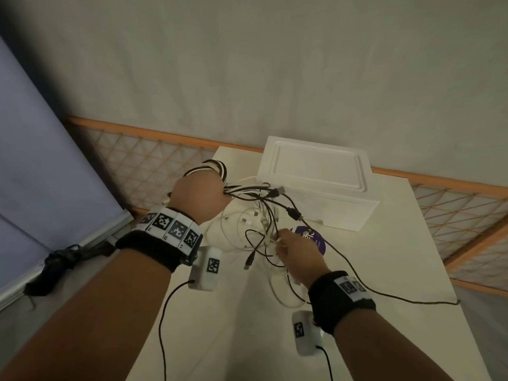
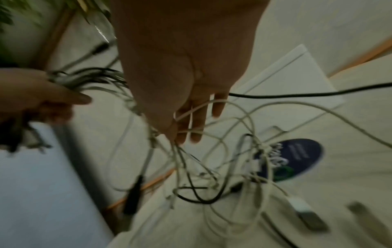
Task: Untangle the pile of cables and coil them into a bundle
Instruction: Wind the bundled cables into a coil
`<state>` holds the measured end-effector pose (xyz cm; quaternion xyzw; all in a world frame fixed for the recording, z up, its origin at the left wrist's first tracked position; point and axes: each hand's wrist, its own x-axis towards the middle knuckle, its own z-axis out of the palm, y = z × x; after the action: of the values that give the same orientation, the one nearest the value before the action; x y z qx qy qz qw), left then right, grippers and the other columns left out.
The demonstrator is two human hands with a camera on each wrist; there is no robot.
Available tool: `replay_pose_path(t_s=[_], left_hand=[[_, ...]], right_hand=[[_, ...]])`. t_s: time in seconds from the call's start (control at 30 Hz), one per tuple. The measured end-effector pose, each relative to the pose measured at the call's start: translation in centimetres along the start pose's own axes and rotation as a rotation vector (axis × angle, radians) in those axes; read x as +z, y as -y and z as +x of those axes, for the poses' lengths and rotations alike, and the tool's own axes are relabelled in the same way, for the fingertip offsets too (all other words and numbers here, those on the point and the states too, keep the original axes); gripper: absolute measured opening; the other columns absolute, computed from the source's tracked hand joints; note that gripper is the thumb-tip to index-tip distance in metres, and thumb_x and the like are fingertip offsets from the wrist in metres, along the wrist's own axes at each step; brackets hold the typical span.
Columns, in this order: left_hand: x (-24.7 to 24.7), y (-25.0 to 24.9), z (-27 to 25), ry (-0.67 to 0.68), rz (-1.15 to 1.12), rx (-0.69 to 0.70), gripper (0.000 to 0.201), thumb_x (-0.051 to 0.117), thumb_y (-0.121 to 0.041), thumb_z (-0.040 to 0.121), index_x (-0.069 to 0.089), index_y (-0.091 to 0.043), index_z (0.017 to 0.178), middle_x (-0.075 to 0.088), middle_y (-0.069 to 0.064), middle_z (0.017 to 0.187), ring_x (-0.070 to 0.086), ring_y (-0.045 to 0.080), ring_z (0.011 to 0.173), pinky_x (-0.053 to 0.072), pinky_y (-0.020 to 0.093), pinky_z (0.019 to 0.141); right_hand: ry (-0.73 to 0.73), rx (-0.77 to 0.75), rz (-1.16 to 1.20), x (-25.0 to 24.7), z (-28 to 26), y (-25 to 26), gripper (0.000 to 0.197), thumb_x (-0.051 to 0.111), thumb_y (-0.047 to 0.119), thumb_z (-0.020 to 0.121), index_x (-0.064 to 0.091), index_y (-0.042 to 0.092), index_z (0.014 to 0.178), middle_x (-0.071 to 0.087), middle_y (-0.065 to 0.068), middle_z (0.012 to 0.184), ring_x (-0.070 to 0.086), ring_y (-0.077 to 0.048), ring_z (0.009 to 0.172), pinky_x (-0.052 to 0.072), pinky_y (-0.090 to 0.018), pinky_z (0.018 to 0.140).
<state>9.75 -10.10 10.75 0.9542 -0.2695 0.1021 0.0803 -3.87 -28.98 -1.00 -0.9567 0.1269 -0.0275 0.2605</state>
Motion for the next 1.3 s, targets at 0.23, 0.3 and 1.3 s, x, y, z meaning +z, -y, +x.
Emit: replay_pose_path(t_s=[0.23, 0.3, 1.3], left_hand=[[0.5, 4.4, 0.9, -0.019, 0.026, -0.034, 0.036, 0.059, -0.027, 0.082, 0.028, -0.021, 0.066, 0.037, -0.001, 0.062, 0.040, 0.019, 0.056, 0.034, 0.030, 0.055], [0.9, 5.1, 0.9, -0.019, -0.008, -0.071, 0.037, 0.060, -0.032, 0.083, 0.029, -0.020, 0.067, 0.039, 0.001, 0.063, 0.041, 0.020, 0.055, 0.036, 0.031, 0.056], [0.7, -0.1, -1.1, 0.118, 0.133, 0.087, 0.017, 0.052, -0.025, 0.085, 0.040, -0.014, 0.080, 0.040, -0.002, 0.071, 0.045, 0.021, 0.067, 0.036, 0.031, 0.058]], right_hand=[[-0.029, 0.078, 0.176, -1.0, -1.9, -3.8, 0.022, 0.059, 0.038, 0.090, 0.050, 0.024, 0.075, 0.056, 0.007, 0.064, 0.052, -0.004, 0.061, 0.037, -0.019, 0.054], [-0.110, 0.087, 0.311, -2.2, -2.1, -3.9, 0.022, 0.060, 0.033, 0.090, 0.055, 0.018, 0.075, 0.059, 0.001, 0.067, 0.054, -0.010, 0.063, 0.040, -0.023, 0.060], [-0.534, -0.242, 0.155, -6.9, -3.2, 1.0, 0.049, 0.063, 0.011, 0.064, 0.050, 0.013, 0.111, 0.056, 0.003, 0.106, 0.055, -0.017, 0.102, 0.040, -0.037, 0.096]])
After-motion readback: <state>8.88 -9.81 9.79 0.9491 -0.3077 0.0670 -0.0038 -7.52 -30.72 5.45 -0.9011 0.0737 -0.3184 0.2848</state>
